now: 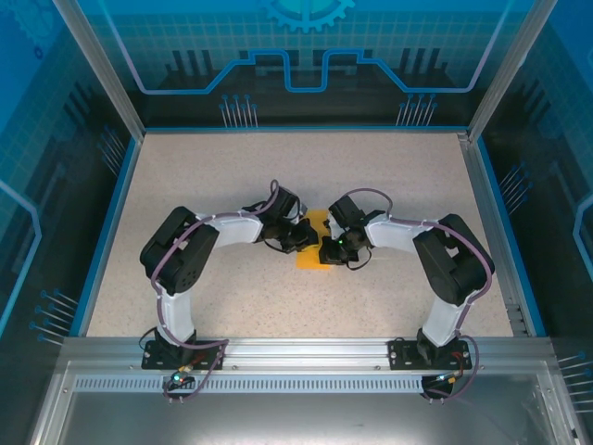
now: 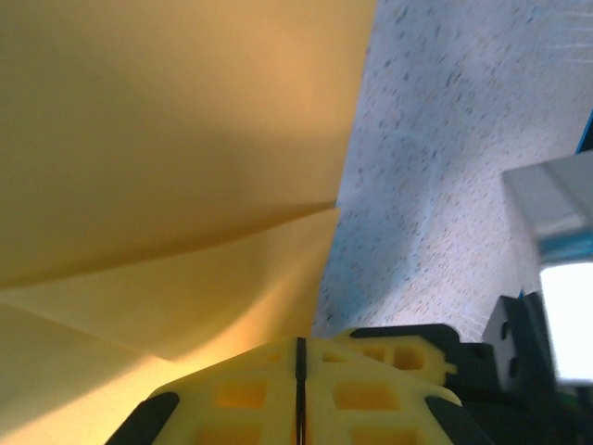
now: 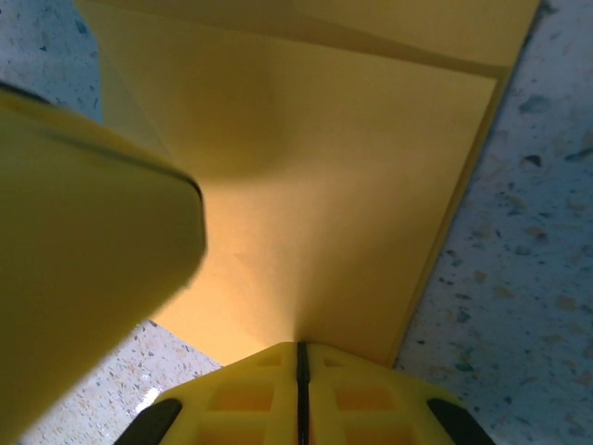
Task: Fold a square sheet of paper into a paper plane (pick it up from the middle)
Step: Fold the triangle a second time at the center of the table.
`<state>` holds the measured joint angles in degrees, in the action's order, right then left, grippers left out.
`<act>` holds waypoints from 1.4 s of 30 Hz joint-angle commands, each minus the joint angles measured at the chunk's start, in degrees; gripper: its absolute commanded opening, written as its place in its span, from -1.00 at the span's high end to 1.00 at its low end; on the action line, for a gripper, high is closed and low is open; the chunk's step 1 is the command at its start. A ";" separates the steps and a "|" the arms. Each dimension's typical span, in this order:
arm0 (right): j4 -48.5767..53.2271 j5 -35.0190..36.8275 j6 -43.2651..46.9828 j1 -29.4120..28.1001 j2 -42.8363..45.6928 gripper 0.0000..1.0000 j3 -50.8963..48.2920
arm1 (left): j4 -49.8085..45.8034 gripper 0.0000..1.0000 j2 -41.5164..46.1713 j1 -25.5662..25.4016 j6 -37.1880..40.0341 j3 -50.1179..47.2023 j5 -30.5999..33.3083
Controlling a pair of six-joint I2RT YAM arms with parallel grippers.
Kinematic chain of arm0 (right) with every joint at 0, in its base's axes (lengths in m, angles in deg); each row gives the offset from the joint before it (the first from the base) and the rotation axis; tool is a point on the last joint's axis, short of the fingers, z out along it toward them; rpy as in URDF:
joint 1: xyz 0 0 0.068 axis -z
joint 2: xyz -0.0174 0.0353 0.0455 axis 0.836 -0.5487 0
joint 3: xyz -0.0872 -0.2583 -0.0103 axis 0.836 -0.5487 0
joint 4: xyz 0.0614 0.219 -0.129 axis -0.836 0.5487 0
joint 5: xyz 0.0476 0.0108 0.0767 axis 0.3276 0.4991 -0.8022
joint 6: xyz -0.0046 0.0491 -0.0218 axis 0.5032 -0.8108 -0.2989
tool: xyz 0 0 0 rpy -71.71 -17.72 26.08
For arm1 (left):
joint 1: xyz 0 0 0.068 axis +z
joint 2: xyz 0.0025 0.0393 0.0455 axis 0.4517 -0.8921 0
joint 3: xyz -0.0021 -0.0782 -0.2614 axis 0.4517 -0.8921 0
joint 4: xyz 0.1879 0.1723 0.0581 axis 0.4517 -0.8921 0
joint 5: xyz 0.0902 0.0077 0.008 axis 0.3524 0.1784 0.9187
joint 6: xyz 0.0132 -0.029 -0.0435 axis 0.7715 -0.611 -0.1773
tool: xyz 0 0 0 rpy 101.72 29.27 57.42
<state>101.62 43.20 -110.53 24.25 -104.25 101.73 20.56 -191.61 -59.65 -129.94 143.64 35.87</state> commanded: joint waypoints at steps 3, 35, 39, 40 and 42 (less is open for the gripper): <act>1.61 1.23 -0.53 0.84 -1.72 0.82 -1.23 | 2.85 0.87 -0.42 -1.47 -3.46 -2.45 -1.01; 8.22 8.62 2.33 0.22 -3.66 0.82 -3.23 | -0.12 0.94 -3.14 -1.40 -3.24 -4.23 8.13; 9.34 10.28 2.55 0.22 -4.34 0.82 -4.25 | 1.75 0.91 -2.88 0.72 0.12 -5.08 7.90; 9.35 10.42 2.51 0.22 -4.55 0.81 -4.27 | 2.22 0.90 -2.88 1.32 0.86 -5.23 7.63; 9.46 10.60 2.64 0.21 -4.92 0.82 -4.25 | 3.66 0.90 -2.71 2.93 1.83 -6.27 7.34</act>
<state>102.43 44.51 -108.83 24.36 -104.38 101.44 25.87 -192.86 -60.24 -131.93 139.48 37.86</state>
